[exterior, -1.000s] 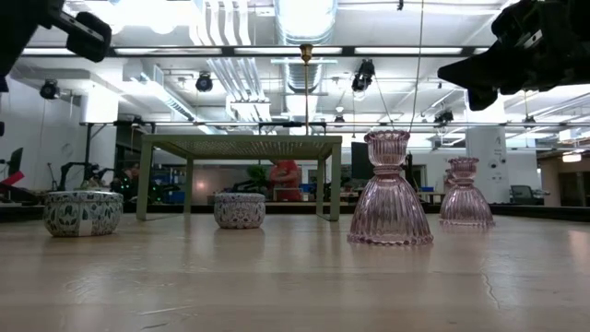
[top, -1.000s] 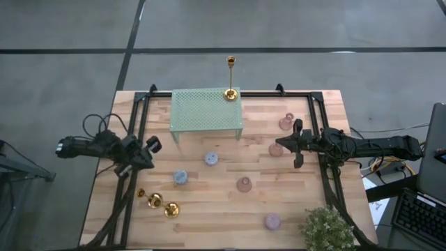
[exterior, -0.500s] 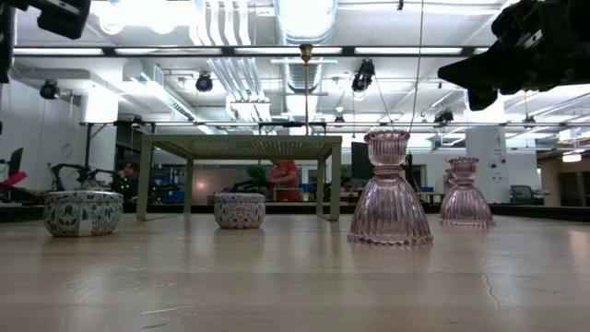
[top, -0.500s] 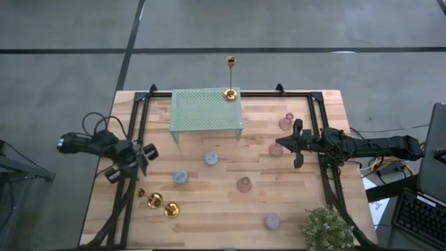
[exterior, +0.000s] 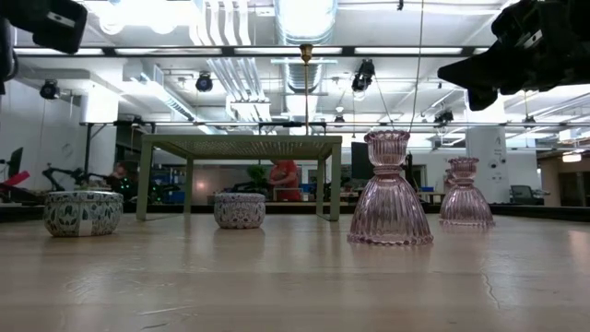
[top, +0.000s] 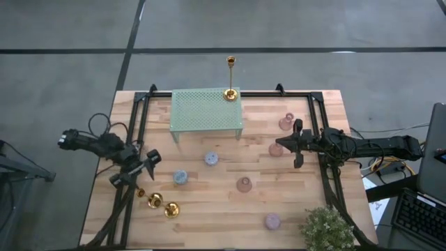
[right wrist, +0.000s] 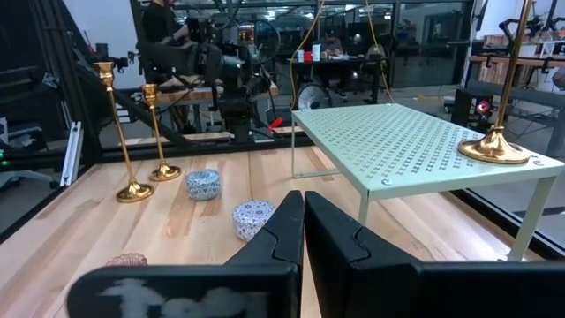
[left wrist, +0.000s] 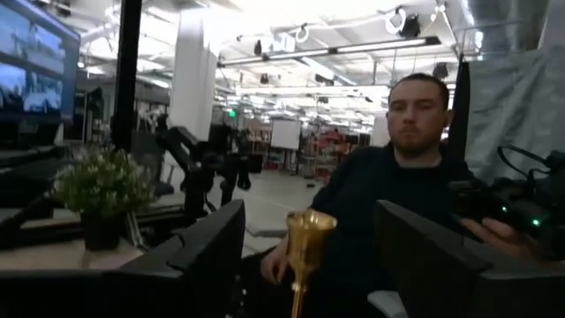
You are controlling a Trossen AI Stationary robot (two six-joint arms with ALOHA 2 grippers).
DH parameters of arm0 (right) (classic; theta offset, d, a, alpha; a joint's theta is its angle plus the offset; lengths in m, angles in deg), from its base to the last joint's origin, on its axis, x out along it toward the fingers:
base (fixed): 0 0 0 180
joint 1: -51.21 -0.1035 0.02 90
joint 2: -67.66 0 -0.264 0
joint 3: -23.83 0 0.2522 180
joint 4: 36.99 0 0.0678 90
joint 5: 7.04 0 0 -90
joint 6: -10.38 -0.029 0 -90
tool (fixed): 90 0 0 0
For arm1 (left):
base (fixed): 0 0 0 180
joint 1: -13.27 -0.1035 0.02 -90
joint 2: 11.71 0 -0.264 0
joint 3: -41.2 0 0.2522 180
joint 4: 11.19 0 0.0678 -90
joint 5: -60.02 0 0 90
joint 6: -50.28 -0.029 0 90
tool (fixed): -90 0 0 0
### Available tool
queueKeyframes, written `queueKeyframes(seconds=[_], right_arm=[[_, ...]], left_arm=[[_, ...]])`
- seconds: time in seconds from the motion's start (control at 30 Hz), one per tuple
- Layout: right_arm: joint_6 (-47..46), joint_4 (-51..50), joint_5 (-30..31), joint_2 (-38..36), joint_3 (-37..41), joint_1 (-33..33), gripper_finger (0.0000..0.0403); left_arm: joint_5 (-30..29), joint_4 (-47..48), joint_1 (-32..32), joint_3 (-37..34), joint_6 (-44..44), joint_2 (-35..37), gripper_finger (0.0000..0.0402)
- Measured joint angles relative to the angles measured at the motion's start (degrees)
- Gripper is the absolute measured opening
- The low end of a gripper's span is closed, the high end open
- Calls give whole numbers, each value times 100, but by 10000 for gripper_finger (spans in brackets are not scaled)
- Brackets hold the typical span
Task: Pick & Place candle stick holders
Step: Put the right gold candle holder on the shelf
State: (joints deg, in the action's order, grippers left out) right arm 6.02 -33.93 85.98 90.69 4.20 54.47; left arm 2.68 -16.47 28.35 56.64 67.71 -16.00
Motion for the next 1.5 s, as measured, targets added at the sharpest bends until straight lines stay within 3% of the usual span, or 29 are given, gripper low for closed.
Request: queueKeyframes(seconds=[0.23,0.5,0.77,1.03,1.27,1.5], right_arm=[[-2,0,0,0,0,1,8],[-3,-2,0,0,0,1,8],[3,-2,0,0,0,1,8],[-1,-2,-1,0,0,1,8],[2,0,-1,7,0,1,8],[-2,-2,-2,7,0,1,8]], left_arm=[[-518,36,192,-113,-349,-392,259],[-554,-120,728,-117,-625,-857,256],[-1226,-217,1316,-6,-793,-1357,252],[-1332,-159,1402,391,-737,-1709,252],[-1635,1003,1410,968,-705,-2070,252],[-1612,1014,1481,1274,-703,-2743,252]])
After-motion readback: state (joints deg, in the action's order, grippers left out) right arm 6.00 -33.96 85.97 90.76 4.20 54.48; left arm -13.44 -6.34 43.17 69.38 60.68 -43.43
